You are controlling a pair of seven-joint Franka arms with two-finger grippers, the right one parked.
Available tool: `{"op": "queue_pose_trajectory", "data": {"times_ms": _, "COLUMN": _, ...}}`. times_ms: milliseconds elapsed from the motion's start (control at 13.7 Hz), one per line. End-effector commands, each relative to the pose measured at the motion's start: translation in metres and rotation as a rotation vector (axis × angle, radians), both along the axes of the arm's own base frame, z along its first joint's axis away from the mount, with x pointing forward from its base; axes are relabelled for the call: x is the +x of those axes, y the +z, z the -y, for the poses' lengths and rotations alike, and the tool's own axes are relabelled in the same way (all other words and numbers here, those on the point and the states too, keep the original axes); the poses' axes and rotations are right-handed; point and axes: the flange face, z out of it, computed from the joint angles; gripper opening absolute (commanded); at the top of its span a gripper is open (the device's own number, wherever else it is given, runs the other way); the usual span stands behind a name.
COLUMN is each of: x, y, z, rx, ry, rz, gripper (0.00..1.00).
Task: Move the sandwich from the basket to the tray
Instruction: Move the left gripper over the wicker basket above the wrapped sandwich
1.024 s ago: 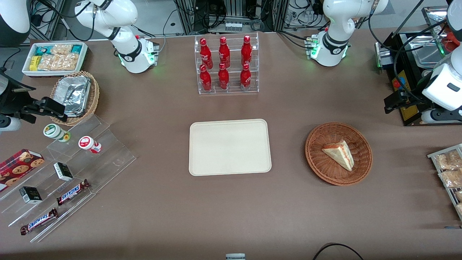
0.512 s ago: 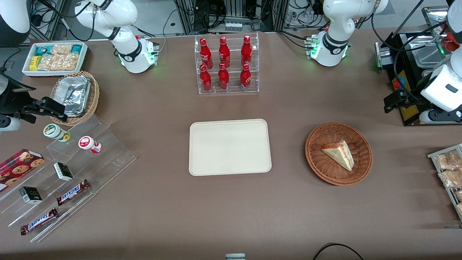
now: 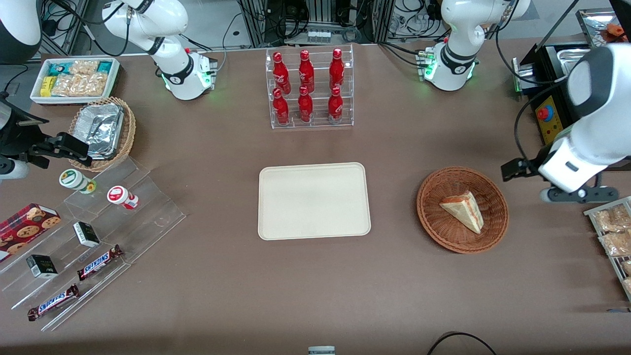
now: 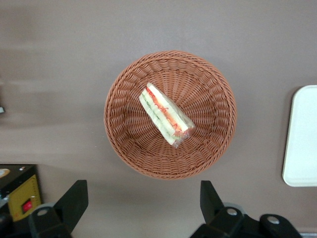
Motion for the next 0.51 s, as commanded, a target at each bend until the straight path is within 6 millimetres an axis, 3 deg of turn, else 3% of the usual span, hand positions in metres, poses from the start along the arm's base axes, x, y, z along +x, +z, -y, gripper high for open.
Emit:
{"op": "queue_pose_trajectory", "data": {"times_ms": 0, "x": -0.001, "y": -0.034, "z": 0.007, "rx": 0.016, "ry": 0.074, "rz": 0.020, "gripper": 1.00}}
{"op": "queue_pose_trajectory", "data": {"times_ms": 220, "x": -0.012, "y": -0.079, "z": 0.019, "rx": 0.017, "ry": 0.184, "rz": 0.059, "gripper": 1.00}}
{"op": "queue_pose_trajectory", "data": {"times_ms": 439, "x": -0.022, "y": -0.107, "z": 0.026, "rx": 0.018, "ry": 0.322, "rz": 0.083, "gripper": 1.00}}
